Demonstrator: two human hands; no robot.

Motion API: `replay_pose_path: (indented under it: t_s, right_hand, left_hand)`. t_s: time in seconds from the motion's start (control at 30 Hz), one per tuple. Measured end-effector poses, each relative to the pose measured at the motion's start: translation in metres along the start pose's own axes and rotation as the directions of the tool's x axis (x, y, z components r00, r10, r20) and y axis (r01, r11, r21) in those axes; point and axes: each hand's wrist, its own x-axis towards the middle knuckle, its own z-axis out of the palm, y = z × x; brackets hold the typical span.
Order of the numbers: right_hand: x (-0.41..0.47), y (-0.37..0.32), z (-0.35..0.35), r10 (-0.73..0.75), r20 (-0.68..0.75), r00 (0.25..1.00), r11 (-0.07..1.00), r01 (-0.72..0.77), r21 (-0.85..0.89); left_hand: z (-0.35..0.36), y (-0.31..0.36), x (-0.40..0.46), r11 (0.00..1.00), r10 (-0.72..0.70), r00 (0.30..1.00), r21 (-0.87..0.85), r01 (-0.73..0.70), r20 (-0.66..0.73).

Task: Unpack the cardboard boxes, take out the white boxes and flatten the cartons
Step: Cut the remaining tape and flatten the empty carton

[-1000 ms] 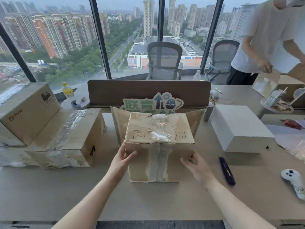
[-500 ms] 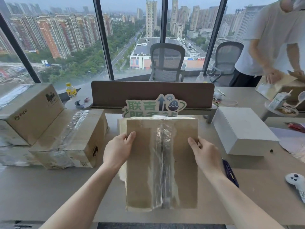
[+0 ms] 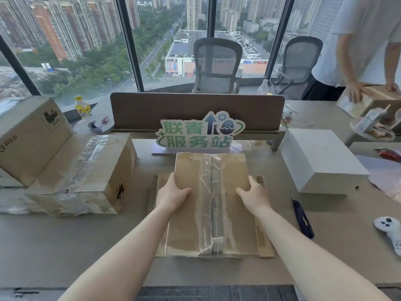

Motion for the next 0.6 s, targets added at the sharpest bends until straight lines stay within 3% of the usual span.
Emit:
replay_pose_path:
  t_s: [0.1,0.27,0.4,0.5,0.6]
  right_hand:
    - [0.004,0.007,0.014,0.016,0.092,0.996,0.998,-0.022,0.057]
    - [0.01,0.014,0.021,-0.019,0.097,0.995,0.996,0.011,0.086]
    - [0.014,0.027,0.019,-0.024,0.092,0.995,0.975,0.003,0.22]
    - [0.019,0.055,0.012,0.08,-0.017,0.997,0.949,-0.071,0.308]
    - [0.034,0.102,-0.004,0.229,-0.058,0.972,0.965,-0.219,0.143]
  left_hand:
    - [0.015,-0.005,0.001,0.999,0.016,0.998,-0.053,-0.013,0.064]
    - [0.031,-0.017,0.006,0.998,0.028,0.999,-0.052,-0.027,0.028]
    - [0.037,-0.019,0.014,0.996,0.058,0.998,-0.067,-0.058,0.012]
    - [0.042,-0.02,0.019,0.997,0.076,0.997,-0.027,-0.076,-0.003]
    - [0.048,-0.018,0.023,0.995,0.095,0.995,0.006,-0.095,-0.022]
